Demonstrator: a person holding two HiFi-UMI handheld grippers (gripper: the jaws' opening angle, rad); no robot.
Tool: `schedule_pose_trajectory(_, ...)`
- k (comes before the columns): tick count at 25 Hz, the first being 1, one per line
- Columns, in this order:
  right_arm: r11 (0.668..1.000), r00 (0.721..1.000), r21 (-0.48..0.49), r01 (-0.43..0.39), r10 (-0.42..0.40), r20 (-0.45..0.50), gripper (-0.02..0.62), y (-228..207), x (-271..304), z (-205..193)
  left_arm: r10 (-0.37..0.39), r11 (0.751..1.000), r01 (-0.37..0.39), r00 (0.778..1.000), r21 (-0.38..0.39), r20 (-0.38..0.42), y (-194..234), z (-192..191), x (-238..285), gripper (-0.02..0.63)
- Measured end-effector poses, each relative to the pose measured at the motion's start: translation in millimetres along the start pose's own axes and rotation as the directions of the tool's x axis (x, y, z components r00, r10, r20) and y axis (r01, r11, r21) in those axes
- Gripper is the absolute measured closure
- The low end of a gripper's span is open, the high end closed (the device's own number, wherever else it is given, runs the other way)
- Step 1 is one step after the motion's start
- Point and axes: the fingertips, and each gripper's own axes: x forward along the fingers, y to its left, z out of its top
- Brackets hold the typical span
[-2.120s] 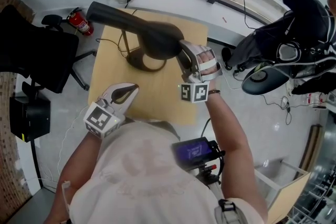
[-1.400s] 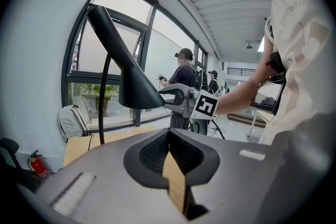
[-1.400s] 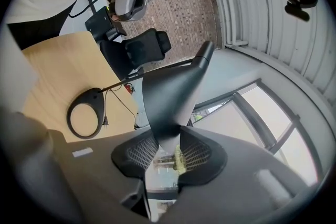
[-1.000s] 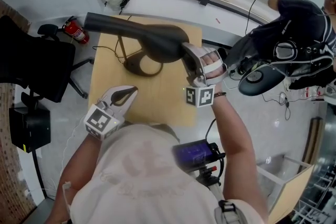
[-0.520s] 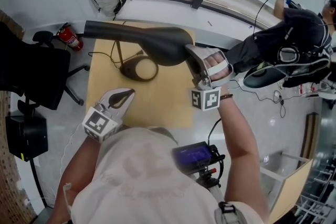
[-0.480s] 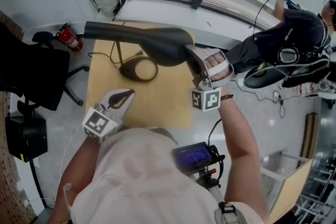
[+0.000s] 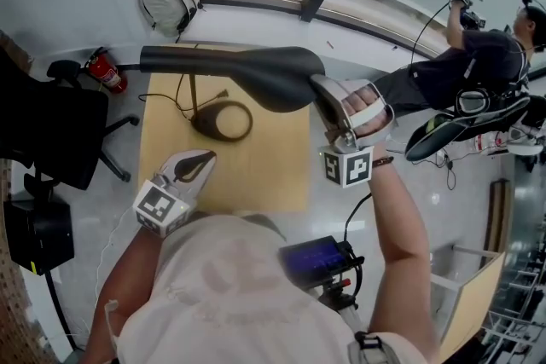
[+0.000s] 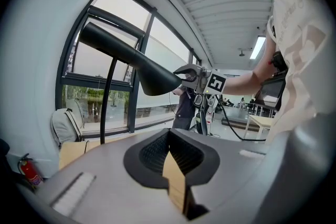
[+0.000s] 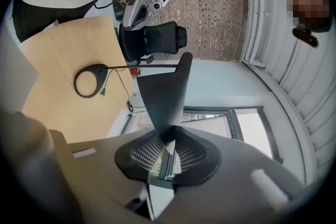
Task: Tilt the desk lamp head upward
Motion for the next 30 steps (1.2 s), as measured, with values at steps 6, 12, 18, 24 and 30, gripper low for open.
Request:
schedule_pose_trajectory(6,0.998,1.0,-0.055,-0.007,0.006,-0.014,0.522,-17,-11,1,-0.009,1.0,0.009,1.0,0.008,0.017,4,3,-6,0.604)
schedule_pose_trajectory(12,0.994,0.999,-0.109,-0.025,0.022,-0.027,0.528,-32,-18,6,-0.026,1.0,0.026,0.999,-0.003,0.034,9,7,-11,0.604)
schedule_pose_trajectory(18,0.988,0.999,-0.146,-0.042,0.037,-0.039,0.531,-42,-26,11,-0.037,0.999,0.037,0.998,0.002,0.047,13,9,-17,0.604)
schedule_pose_trajectory(24,0.979,0.998,-0.197,-0.046,0.039,-0.041,0.537,-57,-30,15,-0.038,0.999,0.038,0.997,0.011,0.073,19,18,-21,0.604)
schedule_pose_trajectory(30,0.973,0.998,-0.226,-0.053,0.045,-0.041,0.541,-68,-32,15,-0.063,0.997,0.058,0.995,0.059,0.077,24,30,-21,0.604)
